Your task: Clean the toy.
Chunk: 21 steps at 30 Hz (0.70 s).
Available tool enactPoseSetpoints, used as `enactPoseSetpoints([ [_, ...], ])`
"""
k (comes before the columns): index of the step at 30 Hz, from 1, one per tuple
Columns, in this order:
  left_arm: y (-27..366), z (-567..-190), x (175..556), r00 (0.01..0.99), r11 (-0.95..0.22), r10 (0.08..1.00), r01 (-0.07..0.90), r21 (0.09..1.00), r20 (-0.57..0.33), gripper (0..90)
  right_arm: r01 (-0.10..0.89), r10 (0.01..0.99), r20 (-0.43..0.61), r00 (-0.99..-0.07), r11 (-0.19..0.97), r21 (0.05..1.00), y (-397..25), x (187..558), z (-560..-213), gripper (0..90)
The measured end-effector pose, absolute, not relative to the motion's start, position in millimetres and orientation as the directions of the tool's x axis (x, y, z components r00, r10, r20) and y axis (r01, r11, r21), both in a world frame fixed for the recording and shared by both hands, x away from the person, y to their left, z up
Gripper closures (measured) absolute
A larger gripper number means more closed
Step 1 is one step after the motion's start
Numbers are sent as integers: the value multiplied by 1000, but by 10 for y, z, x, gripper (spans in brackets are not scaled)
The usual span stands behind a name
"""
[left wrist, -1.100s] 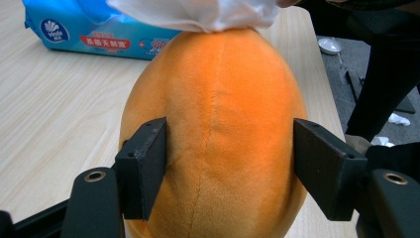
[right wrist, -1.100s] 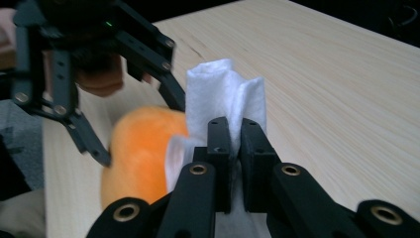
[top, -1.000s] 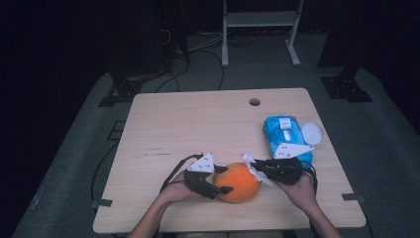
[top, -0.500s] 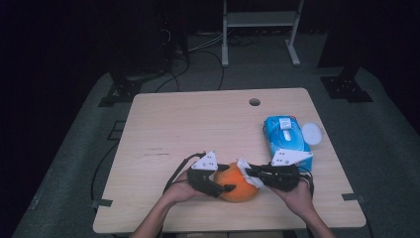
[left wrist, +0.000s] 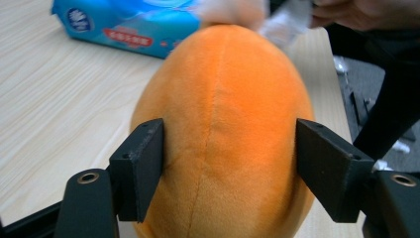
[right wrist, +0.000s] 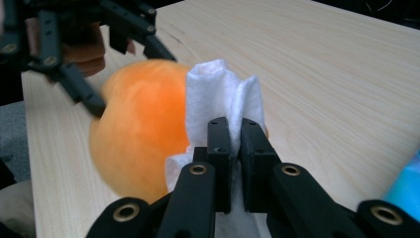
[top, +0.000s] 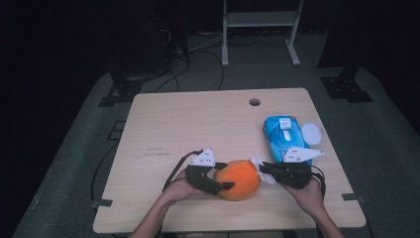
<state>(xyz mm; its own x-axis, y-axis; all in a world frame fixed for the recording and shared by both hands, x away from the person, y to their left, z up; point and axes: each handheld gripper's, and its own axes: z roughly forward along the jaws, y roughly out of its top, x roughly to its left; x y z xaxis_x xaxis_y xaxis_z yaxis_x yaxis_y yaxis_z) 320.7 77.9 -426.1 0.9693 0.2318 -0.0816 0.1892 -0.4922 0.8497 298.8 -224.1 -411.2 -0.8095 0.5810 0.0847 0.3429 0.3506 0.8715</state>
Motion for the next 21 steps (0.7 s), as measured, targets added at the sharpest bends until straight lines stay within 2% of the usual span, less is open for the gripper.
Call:
enactPoseSetpoints([
  [5, 719, -4242, 3138, 981, -538, 194, 133, 833, -32, 249, 339, 575, 91, -813, 341, 877, -2178, 3063, -4072, 838],
  [9, 719, -4235, 3135, 981, -543, 189, 129, 830, -29, 248, 326, 562, 85, -823, 344, 881, -2104, 3067, -4044, 837],
  [16, 727, -4234, 3131, 980, -542, 198, 127, 831, -20, 296, 291, 522, 70, -850, 354, 889, -1935, 3032, -3988, 837],
  [21, 745, -4237, 3137, 982, -537, 190, 123, 834, -22, 318, 295, 528, 69, -846, 357, 886, -1966, 3058, -3991, 838],
])
